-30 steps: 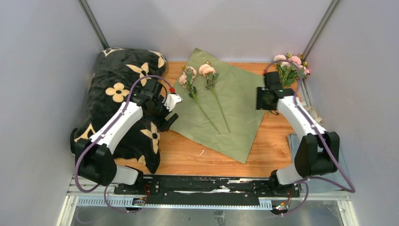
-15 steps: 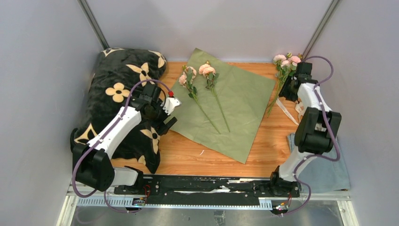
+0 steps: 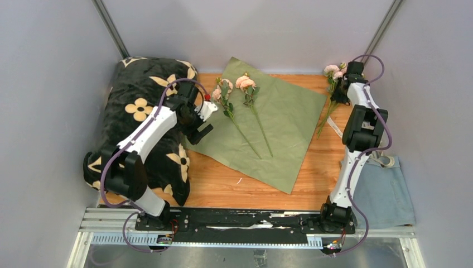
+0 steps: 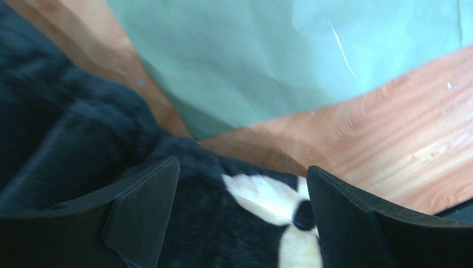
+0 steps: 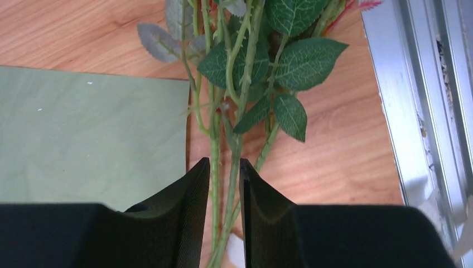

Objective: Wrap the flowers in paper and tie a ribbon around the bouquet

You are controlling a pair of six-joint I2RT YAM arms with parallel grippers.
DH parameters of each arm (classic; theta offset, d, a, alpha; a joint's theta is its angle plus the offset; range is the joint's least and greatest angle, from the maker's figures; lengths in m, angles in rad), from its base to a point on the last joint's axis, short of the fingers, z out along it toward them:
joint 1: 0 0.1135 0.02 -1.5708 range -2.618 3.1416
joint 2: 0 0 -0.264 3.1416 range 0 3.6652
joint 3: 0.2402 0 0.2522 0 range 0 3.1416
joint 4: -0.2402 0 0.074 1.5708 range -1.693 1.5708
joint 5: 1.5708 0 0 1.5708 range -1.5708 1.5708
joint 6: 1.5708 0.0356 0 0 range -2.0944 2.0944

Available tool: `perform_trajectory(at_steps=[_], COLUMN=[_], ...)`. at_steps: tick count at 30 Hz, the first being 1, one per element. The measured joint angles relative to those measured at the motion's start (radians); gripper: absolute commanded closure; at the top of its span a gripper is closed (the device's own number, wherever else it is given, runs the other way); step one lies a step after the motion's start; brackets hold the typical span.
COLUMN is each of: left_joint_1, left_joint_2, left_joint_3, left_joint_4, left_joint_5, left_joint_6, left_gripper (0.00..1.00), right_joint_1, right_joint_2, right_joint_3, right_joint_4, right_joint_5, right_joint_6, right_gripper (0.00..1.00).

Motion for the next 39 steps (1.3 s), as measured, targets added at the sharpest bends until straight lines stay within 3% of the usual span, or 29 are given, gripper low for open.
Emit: perform_trajectory(at_steps=[5,12,20,24,28,33,35,39], left_joint_1=[0.0,0.0,-0.003,-0.016,-0.033,-0.042,-0.05,-0.105], left_joint_2=[0.113,0.2,0.241,0.241,0.241,0.241,0.243,0.27], left_joint_3=[0.189,0.328,0.398,0.405,0.438,0.575,0.641,0.821], left_joint_4=[-0.014,-0.044,-0.068,-0.071,-0.107,-0.138,-0.145,-0.137], left_joint_5=[-0.021,-0.01,0.004,0.024,0.076,0.21,0.281,0.446], left_joint_6=[-0.005,-0.033,-0.048,-0.054,-0.059,-0.098,-0.124,-0.203], left_gripper=[0.06,0.06,0.06,0.06,0.07,0.1,0.1,0.09], right_joint_1=[0.0,-0.003,-0.019,-0.021,-0.022,-0.004,0.037,0.262], right_joint_2=[0.078,0.125,0.076,-0.082,-0.377,-0.787,-0.871,-0.91], right_joint_3=[0.06,0.089,0.052,-0.036,-0.191,-0.426,-0.492,-0.576], right_joint_4=[-0.003,-0.002,-0.011,-0.024,0.028,0.239,0.318,0.526], right_joint_5=[0.018,0.028,0.06,0.086,0.059,-0.071,-0.117,-0.28], right_joint_6=[-0.02,-0.048,-0.08,-0.101,-0.1,-0.011,0.033,0.151], right_gripper=[0.75,0.99,1.0,1.0,1.0,1.0,1.0,1.0])
